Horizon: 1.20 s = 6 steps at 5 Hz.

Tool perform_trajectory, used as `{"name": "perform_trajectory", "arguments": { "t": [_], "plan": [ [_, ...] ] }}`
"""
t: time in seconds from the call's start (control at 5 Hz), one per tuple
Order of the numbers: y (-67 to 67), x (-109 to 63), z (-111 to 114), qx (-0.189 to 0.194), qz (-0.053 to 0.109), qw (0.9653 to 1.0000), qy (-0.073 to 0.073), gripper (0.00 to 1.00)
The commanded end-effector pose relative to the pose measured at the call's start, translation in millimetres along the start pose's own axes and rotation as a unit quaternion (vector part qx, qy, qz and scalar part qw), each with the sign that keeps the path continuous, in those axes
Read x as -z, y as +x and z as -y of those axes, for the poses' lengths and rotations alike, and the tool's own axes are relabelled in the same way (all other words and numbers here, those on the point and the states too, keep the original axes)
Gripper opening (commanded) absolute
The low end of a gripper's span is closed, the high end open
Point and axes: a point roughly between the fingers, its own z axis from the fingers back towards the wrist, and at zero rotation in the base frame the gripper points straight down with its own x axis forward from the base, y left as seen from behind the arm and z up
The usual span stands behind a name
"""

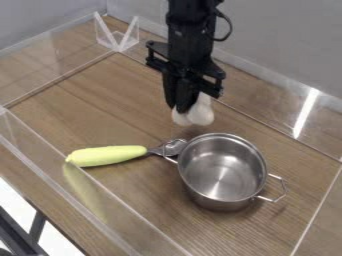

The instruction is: Move mushroom to the left side of the table

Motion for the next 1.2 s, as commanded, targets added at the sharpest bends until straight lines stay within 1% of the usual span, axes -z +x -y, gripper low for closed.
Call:
{"name": "perform_trajectory", "arguments": {
  "t": [0.0, 0.2, 0.4, 0.6, 0.8, 1.0],
  "plan": [
    [11.4, -19.1, 0.1, 0.032, 0.025, 0.9992, 0.001, 0.00],
    [14.5, -26.9, -0.6, 0.058, 0.028, 0.9979, -0.001, 0.00],
    [8.7, -26.7, 0.2, 0.069, 0.030, 0.9971, 0.002, 0.00],
    [14.6, -29.5, -24.2, 0.094, 0.032, 0.9950, 0.008, 0.00],
    [23.1, -31.3, -61.0, 0.100, 0.033, 0.9943, 0.015, 0.00],
    [28.6, -32.3, -96.4, 0.111, 0.033, 0.9930, 0.023, 0.00]
  ]
}}
